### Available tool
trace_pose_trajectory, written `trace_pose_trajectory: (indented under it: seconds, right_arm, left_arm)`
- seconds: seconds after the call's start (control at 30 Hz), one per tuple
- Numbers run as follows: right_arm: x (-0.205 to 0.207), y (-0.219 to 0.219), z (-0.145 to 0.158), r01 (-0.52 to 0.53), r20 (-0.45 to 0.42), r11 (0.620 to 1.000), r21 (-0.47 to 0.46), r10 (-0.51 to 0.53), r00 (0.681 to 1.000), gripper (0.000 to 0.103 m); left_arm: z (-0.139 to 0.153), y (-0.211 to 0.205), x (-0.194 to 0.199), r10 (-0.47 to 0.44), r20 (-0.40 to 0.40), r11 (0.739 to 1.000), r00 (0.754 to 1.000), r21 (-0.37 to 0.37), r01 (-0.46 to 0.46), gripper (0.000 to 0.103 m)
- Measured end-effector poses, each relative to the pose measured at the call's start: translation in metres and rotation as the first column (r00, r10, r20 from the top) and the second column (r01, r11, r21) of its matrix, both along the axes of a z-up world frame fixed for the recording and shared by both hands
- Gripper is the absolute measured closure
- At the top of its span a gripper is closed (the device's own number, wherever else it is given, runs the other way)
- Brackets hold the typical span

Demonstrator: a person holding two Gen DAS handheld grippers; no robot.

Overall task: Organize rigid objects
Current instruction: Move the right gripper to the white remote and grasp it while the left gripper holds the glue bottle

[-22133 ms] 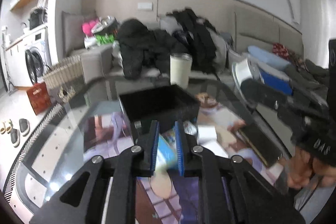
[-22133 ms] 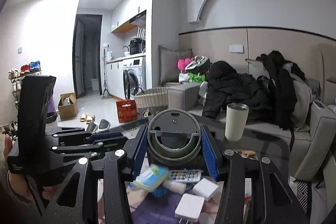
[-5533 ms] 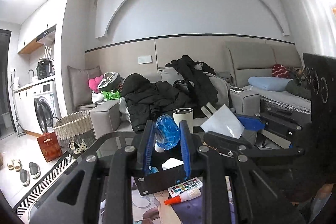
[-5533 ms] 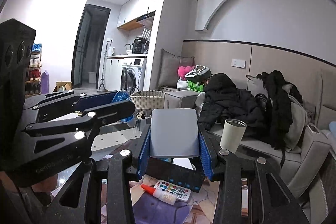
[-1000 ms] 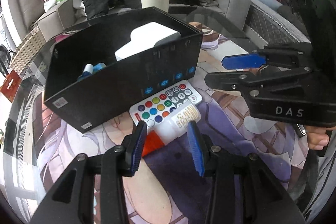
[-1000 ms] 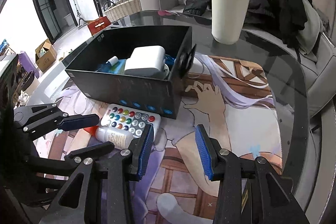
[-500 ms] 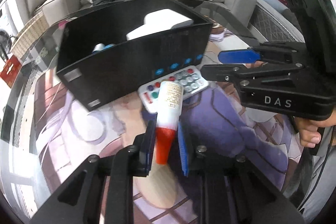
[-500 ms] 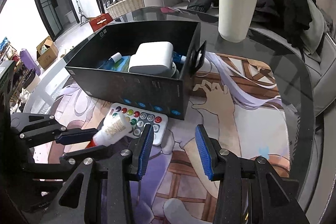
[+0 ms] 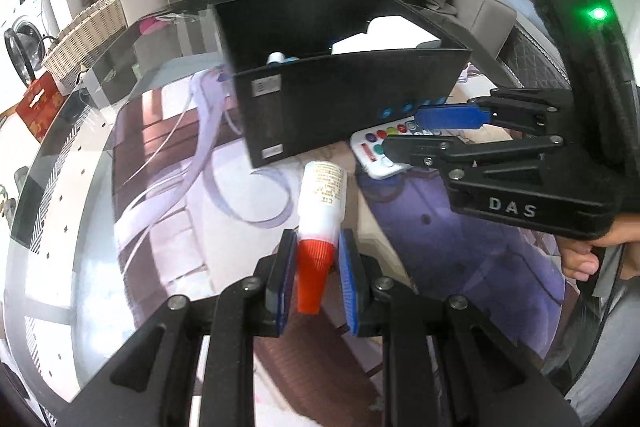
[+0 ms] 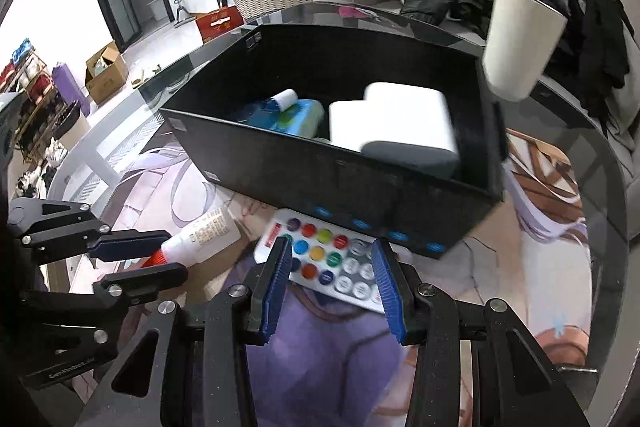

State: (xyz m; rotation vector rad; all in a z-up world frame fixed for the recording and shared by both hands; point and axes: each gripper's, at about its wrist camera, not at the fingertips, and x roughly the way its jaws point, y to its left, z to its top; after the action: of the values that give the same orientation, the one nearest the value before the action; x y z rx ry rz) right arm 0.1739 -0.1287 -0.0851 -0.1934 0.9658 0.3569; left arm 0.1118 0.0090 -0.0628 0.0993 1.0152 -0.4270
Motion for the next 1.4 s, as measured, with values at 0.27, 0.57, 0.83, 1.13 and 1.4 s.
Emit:
trace_pose_trajectory:
  seconds: [0.27,0.57,0.83,1.13,1.4]
  right_arm:
    - [0.004,0.008,-0.003,-0.003,0.002,1.000,-0.027,0.003,1.000,0.057]
    - [-0.018,-0.007,0.001,-0.014,-0.061,1.000,0.007,0.014,0.998,0.057]
    - [-0.006,-0.062,0.001,0.171,0.001,0.984,-0.051,-0.172,0.985,0.057]
    - [0.001,-0.073,-0.007,0.174,0.004,0.983,-0.057,-0.174,0.985,0.057]
    - [0.005,-0.065,-0.009,0.152,0.006,0.987,-0.049,-0.152,0.988,0.057]
  left_arm:
    - [0.000,0.007,0.000,0.011,-0.004,1.000,1.000,-0.009,-0.011,0.084]
    - [0.000,0.001,0.004,0.031,0.001,1.000,1.000,0.001,-0.031,0.084]
    - [-0.003,-0.009,0.017,0.038,0.004,0.999,0.999,0.010,-0.038,0.084]
    - [-0.004,-0.028,0.034,0.027,0.013,1.000,1.000,0.013,-0.027,0.083]
    - [-0.004,-0.037,0.050,0.043,0.025,0.999,0.999,0.025,-0.043,0.083]
